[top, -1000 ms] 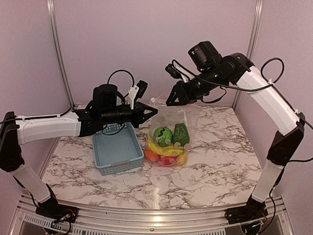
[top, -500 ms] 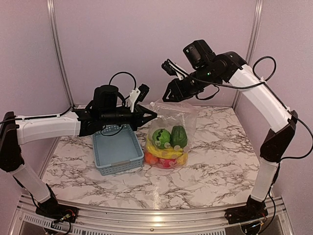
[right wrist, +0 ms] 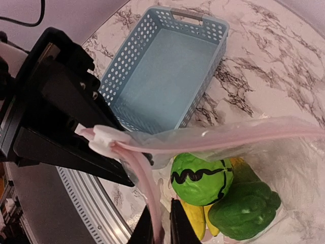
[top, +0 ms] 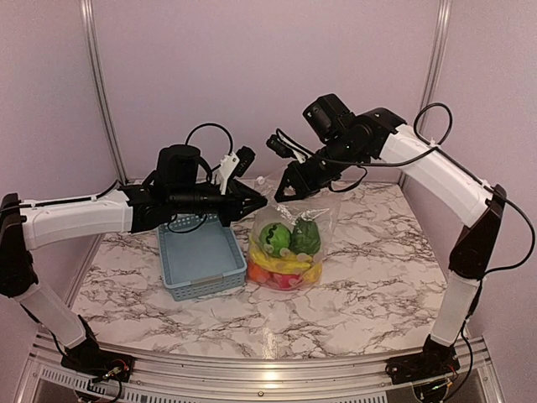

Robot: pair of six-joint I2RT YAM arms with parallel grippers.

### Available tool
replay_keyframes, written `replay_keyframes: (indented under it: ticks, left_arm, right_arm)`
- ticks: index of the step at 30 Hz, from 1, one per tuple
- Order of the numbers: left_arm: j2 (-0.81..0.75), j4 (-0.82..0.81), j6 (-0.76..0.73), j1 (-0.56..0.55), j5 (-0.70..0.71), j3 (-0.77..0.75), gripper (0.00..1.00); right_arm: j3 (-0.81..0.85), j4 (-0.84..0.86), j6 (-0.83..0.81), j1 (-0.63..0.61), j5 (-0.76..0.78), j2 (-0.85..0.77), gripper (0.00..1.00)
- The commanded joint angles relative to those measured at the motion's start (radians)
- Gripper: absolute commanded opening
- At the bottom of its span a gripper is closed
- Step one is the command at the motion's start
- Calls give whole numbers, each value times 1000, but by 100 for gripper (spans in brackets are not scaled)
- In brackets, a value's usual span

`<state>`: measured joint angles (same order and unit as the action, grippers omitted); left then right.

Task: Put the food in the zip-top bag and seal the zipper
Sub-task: Pass from the left arm to the right

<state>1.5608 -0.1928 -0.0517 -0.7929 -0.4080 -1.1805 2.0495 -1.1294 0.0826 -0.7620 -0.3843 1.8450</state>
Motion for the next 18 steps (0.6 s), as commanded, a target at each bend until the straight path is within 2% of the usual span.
replay_keyframes:
  ticks: [1,3,8,10,18]
  left_arm:
    - [-55,23,-12,15,9,17,31]
    - [-63,21,-6,20,13,20,39]
    - [-83,-27,23,36,-29,39,44]
    - [-85,-58,44,42,-61,50,51]
    - [-49,-175,123,45,-116,47,64]
  right_arm:
    - [-29,80,-12,-11,-55,-59,0]
    - [-51,104,-18,-13,-77,-75,0]
    - [-79,129,-35,-12,-127,-119,0]
    - [-100,133,-42,-13,-151,-140,0]
    - [-188,135,-47,-17,-223,-198,0]
